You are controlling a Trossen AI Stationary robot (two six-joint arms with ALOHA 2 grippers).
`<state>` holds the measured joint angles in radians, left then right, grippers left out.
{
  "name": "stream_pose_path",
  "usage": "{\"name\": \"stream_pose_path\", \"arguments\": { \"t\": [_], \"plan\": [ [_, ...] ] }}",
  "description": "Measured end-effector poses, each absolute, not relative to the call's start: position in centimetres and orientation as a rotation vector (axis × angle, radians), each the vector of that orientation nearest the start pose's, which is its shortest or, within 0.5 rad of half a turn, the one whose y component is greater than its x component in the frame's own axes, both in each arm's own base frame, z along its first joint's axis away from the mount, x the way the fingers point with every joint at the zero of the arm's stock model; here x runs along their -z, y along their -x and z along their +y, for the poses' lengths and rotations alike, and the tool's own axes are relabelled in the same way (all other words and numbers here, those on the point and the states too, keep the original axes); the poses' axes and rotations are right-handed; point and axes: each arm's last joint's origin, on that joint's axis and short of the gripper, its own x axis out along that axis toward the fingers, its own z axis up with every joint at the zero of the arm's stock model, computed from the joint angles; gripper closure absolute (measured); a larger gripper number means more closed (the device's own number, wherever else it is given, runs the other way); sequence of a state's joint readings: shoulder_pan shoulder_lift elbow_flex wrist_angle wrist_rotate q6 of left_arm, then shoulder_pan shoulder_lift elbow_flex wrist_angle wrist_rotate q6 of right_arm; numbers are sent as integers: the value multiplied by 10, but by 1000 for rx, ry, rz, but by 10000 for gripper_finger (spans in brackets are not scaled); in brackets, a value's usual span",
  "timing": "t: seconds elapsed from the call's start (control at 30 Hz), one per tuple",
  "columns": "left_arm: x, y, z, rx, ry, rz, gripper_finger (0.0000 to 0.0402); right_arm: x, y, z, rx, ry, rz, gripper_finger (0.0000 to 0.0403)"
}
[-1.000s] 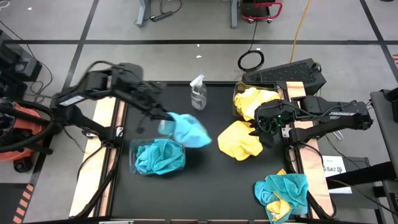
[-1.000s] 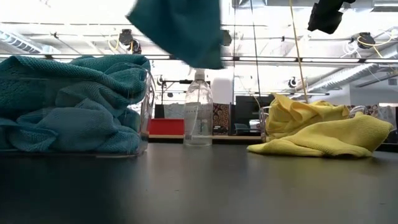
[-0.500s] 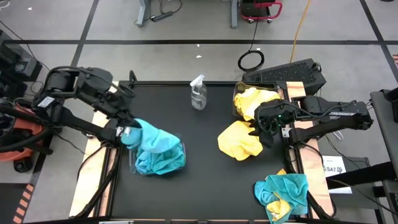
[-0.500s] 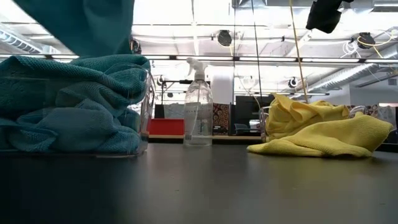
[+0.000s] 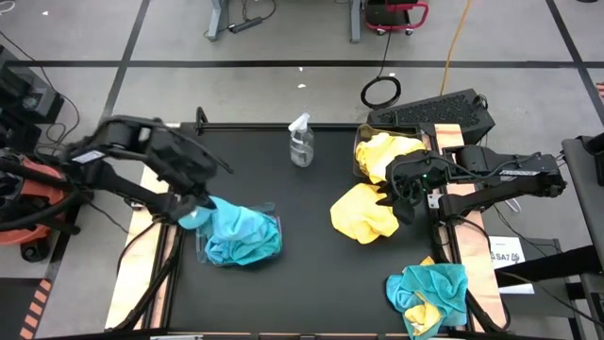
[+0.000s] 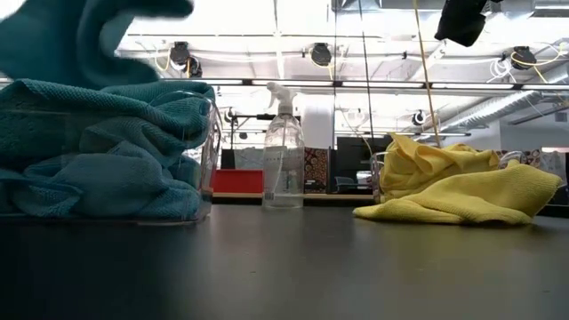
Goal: Sort microfiber towel by color & place in baskets
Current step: Put the blue towel into the bottom transparent bin
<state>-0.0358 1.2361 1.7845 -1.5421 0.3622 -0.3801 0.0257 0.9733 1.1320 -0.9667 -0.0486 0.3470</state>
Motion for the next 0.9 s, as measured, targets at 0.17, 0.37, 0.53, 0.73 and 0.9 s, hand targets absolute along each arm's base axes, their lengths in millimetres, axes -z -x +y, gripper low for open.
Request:
{"name": "stream_pose_path", "arguments": {
  "t": [0.17,0.37,0.53,0.73,0.9],
  "plan": [
    [-417,-180,-22,160,494,1230,396,-350,-171,6,71,-337,813,236],
    [-370,-193,-30,145,476,1428,395,-350,-171,6,69,-332,814,236],
    [-334,-196,-40,155,439,1546,395,-350,-171,6,67,-327,814,236],
    [-299,-206,-50,192,413,1509,395,-350,-171,6,72,-324,809,236],
    [-267,-210,-52,178,394,1551,395,-351,-172,6,69,-324,799,236]
  ]
}}
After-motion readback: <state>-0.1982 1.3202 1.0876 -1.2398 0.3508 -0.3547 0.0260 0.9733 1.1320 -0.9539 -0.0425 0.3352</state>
